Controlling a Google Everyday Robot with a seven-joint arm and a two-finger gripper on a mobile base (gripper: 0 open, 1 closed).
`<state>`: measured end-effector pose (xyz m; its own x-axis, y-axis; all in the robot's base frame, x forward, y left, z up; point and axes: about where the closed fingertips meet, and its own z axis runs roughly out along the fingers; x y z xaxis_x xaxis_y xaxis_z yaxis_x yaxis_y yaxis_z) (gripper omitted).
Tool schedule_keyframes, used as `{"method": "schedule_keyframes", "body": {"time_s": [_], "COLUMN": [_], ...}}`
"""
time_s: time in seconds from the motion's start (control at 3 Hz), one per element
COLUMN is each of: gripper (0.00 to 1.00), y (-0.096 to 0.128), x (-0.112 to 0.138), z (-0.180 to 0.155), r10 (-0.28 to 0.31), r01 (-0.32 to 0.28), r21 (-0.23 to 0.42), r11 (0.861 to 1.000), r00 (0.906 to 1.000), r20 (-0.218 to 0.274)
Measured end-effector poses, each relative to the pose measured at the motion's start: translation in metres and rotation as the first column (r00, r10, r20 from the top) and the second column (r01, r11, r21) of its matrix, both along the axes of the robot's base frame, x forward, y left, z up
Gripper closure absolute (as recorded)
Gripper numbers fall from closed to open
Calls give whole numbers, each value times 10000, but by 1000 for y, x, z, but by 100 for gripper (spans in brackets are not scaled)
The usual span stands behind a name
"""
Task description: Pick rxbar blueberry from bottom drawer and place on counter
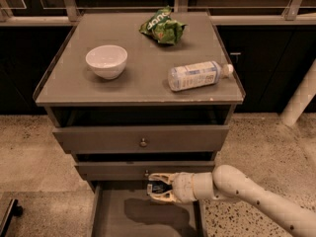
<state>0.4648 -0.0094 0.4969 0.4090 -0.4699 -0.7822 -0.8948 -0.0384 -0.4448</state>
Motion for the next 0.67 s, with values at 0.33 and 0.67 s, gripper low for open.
{"method": "schedule_keyframes", "body": {"time_s": [0.33,0.67], "gripper": [100,100], "y": [0,8], "x": [0,-7], "z": [0,41], "r10": [21,454], "r01": [-21,-424], "r21": [-2,-403], "r11": [10000,9983], "r00": [10000,9960], "r20": [2,768]}}
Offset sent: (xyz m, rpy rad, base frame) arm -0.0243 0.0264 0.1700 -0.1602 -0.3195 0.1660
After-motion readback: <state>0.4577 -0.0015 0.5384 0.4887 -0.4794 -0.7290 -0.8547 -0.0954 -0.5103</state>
